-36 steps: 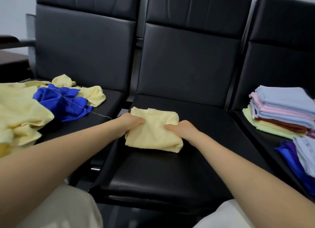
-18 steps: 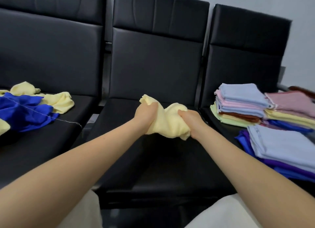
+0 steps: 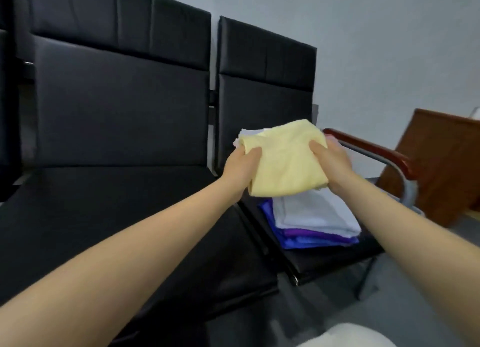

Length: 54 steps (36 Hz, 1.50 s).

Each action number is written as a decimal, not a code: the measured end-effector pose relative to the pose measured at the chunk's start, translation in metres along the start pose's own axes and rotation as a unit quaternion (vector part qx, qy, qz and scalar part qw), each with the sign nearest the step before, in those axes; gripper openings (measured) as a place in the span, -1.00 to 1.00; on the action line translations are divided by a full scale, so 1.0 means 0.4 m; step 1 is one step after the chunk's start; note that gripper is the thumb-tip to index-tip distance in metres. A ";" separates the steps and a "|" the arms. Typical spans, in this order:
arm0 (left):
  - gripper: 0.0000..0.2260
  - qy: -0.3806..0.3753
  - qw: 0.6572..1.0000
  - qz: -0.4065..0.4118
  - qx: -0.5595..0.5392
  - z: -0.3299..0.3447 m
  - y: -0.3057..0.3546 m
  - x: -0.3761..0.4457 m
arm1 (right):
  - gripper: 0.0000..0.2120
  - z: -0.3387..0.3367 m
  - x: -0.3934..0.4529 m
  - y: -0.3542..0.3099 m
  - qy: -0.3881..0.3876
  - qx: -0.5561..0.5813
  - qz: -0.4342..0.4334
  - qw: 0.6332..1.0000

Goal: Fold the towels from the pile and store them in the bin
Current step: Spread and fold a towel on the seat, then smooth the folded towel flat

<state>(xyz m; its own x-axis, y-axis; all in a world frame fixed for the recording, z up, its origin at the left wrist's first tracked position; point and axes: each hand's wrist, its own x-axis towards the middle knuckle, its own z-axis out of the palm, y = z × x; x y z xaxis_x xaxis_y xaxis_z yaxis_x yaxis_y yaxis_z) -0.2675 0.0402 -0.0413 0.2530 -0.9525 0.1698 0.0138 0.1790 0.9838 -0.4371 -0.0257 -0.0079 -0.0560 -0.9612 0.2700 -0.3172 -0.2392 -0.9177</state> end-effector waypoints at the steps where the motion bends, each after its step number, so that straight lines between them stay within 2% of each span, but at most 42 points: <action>1: -0.71 0.003 1.000 0.002 0.003 0.027 -0.008 0.021 | -0.60 -0.022 0.012 0.006 0.009 -0.016 -0.004 1.000; 4: -0.69 -0.018 1.000 -0.002 0.025 0.131 -0.052 0.056 | -0.64 -0.099 0.044 0.076 0.026 -0.088 0.022 0.996; 7: -0.68 -0.065 0.993 -0.082 0.058 0.215 -0.147 0.067 | -0.63 -0.162 0.051 0.213 -0.024 -0.229 0.078 0.970; 9: -0.70 -0.092 0.981 -0.127 0.117 0.237 -0.214 0.058 | -0.53 -0.184 0.044 0.292 -0.042 -0.326 0.118 0.937; 11: -0.61 -0.092 0.974 -0.128 0.161 0.239 -0.263 0.053 | -0.45 -0.192 0.046 0.337 -0.027 -0.334 0.142 0.931; 14: -0.62 -0.079 0.977 -0.106 0.167 0.216 -0.282 0.056 | -0.39 -0.187 0.050 0.330 0.013 -0.388 0.106 0.916; 17: -0.70 -0.051 0.979 -0.078 0.179 0.168 -0.273 0.057 | -0.54 -0.155 0.026 0.278 0.070 -0.468 -0.009 0.881; 20: -0.79 -0.018 0.981 -0.043 0.186 0.096 -0.237 0.054 | -0.66 -0.076 -0.025 0.224 0.083 -0.427 -0.119 0.892; 22: -0.87 -0.003 0.983 -0.029 0.180 0.036 -0.198 0.051 | -0.72 -0.006 -0.069 0.191 0.051 -0.361 -0.171 0.915; 25: -0.88 0.017 0.981 -0.009 0.193 -0.072 -0.140 0.029 | -0.82 0.110 -0.144 0.129 -0.068 -0.247 -0.150 0.955; 28: -0.81 0.049 0.970 0.005 0.237 -0.196 -0.111 -0.011 | -0.89 0.223 -0.199 0.090 -0.148 -0.199 -0.127 0.960; 30: -0.76 0.066 0.961 0.001 0.268 -0.288 -0.103 -0.043 | -0.95 0.296 -0.225 0.079 -0.181 -0.178 -0.117 0.960; 33: -0.75 0.115 0.943 -0.004 0.312 -0.464 -0.095 -0.099 | -0.91 0.427 -0.261 0.055 -0.252 -0.130 -0.077 0.956; 38: -0.71 0.178 0.848 -0.002 0.500 -0.732 -0.087 -0.178 | -0.82 0.662 -0.333 0.016 -0.327 -0.042 0.028 0.944; 40: -0.72 0.212 0.836 -0.024 0.506 -0.816 -0.078 -0.211 | -0.80 0.756 -0.380 0.005 -0.351 -0.009 0.046 0.935; 45: -0.75 0.295 0.812 -0.060 0.500 -0.993 -0.031 -0.296 | -0.84 0.953 -0.491 -0.060 -0.420 0.043 0.029 0.906; 50: -0.77 0.396 0.792 -0.084 0.457 -1.158 0.005 -0.378 | -0.86 1.075 -0.566 -0.107 -0.462 0.057 0.003 0.885; 54: -0.75 0.457 0.762 -0.098 0.449 -1.262 0.002 -0.445 | -0.87 1.168 -0.590 -0.141 -0.479 0.050 -0.018 0.876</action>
<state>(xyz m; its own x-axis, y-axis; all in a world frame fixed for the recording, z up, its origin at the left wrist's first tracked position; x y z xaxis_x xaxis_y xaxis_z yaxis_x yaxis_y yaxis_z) 0.1759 0.3344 -0.1002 0.9045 -0.2965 0.3065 -0.4254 -0.5765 0.6977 0.0365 0.1505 -0.1559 0.7876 -0.6157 -0.0262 -0.2162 -0.2363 -0.9473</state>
